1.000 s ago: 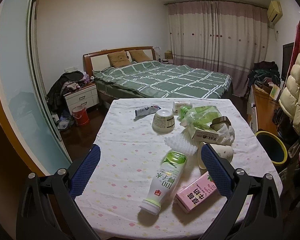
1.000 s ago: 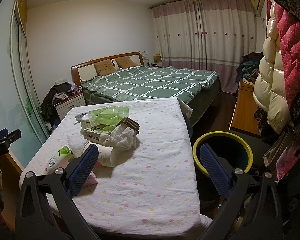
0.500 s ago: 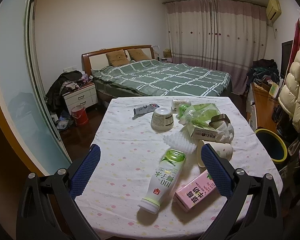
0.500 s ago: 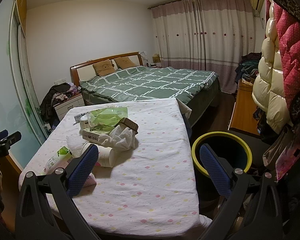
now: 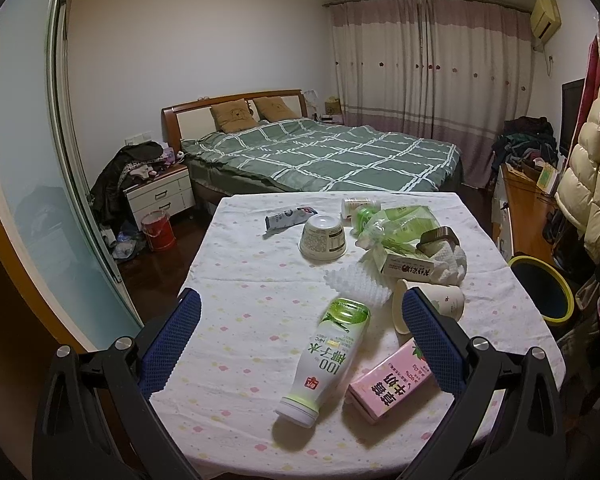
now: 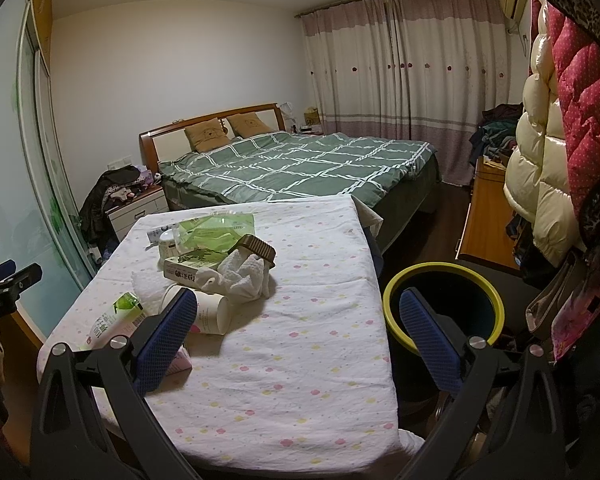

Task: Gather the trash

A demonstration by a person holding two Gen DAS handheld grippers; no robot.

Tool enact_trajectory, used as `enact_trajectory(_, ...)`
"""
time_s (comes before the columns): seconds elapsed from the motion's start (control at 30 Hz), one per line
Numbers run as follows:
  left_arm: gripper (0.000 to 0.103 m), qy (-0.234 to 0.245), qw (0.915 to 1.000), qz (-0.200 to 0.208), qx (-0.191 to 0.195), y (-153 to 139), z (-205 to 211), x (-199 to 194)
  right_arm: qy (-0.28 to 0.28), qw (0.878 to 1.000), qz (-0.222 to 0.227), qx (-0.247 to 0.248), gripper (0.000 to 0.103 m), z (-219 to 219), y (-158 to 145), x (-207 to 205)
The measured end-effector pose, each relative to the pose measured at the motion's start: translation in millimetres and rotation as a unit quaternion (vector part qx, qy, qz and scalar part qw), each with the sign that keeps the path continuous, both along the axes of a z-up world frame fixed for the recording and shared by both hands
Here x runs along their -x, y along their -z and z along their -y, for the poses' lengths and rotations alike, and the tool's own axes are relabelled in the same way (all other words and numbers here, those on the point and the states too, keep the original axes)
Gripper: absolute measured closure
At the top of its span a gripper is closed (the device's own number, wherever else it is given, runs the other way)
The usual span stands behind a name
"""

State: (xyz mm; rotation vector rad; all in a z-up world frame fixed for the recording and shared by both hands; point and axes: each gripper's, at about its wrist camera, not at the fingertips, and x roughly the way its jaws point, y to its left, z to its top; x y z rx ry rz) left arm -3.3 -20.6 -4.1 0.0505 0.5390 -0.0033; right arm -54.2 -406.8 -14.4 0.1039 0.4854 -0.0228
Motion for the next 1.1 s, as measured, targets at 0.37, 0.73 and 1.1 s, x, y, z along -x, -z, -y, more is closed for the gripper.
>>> enact_trajectory(0.37, 0.004, 0.002, 1.0000, -0.003, 0.000, 3.1, 1.1, -1.2, 0.001, 1.000, -0.004, -0.001, 0.006, 2.1, 3.7, -0.7)
enact_trajectory(0.73, 0.004, 0.000, 0.9999, -0.012, -0.001, 9.0, -0.1, -15.8, -0.018, 1.000, -0.017, 0.004, 0.006, -8.9, 12.1, -35.8)
enact_trajectory(1.1, 0.004, -0.006, 0.9997, -0.020, -0.008, 15.7, -9.3, -40.2, -0.124, 0.992, -0.031, 0.022, 0.006, -74.8, 22.5, -148.9)
